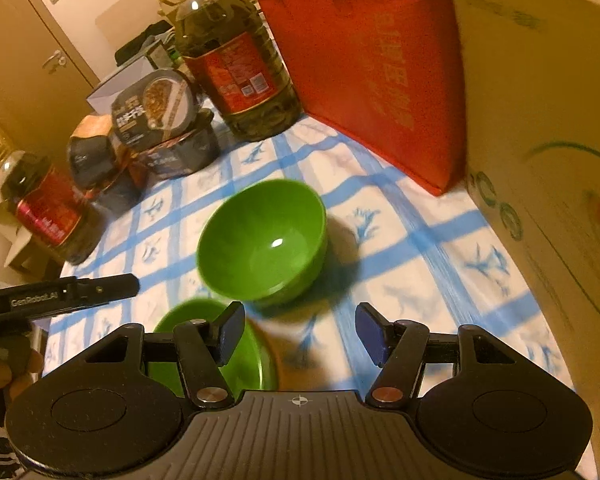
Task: Organize plates and bowls
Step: 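Move both tools to the second green bowl, then close the left gripper on the second green bowl rim while the right gripper closes beside it, then lift the second green bowl and carry it toward the nested bowls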
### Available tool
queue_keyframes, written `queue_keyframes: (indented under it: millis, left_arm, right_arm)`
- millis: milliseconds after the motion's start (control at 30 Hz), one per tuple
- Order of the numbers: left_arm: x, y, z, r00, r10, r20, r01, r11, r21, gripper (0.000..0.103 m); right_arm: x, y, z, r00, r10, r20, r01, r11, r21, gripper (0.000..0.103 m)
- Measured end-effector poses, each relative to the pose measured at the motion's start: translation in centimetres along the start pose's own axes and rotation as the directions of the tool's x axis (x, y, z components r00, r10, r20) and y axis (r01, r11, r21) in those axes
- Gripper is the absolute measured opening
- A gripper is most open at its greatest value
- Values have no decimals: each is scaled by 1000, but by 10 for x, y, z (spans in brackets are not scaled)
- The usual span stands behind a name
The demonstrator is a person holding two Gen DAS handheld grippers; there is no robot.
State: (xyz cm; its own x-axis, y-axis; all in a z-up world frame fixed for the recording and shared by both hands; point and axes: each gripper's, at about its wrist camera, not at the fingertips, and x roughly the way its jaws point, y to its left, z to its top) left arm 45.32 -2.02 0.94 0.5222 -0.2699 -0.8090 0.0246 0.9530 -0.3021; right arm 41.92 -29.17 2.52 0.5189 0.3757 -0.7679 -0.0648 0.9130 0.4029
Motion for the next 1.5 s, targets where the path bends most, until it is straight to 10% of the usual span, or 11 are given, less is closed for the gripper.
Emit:
queue_keyframes:
  millis: [433,767,1500]
  left_arm:
    - [82,-1,29,998,-34,-59,33,999,-16,43]
    - [106,-5,31,995,-28,-94,31,999,23,18]
    - [78,-55,34,997,-36,-68,42,995,89,7]
  right_arm:
    - [86,-20,40,998,-5,-56,8,999,38,60]
    - [119,-30,42,994,14,-110,-7,998,59,31]
    - [76,-43,44,997,-33,-66,38,997,74,15]
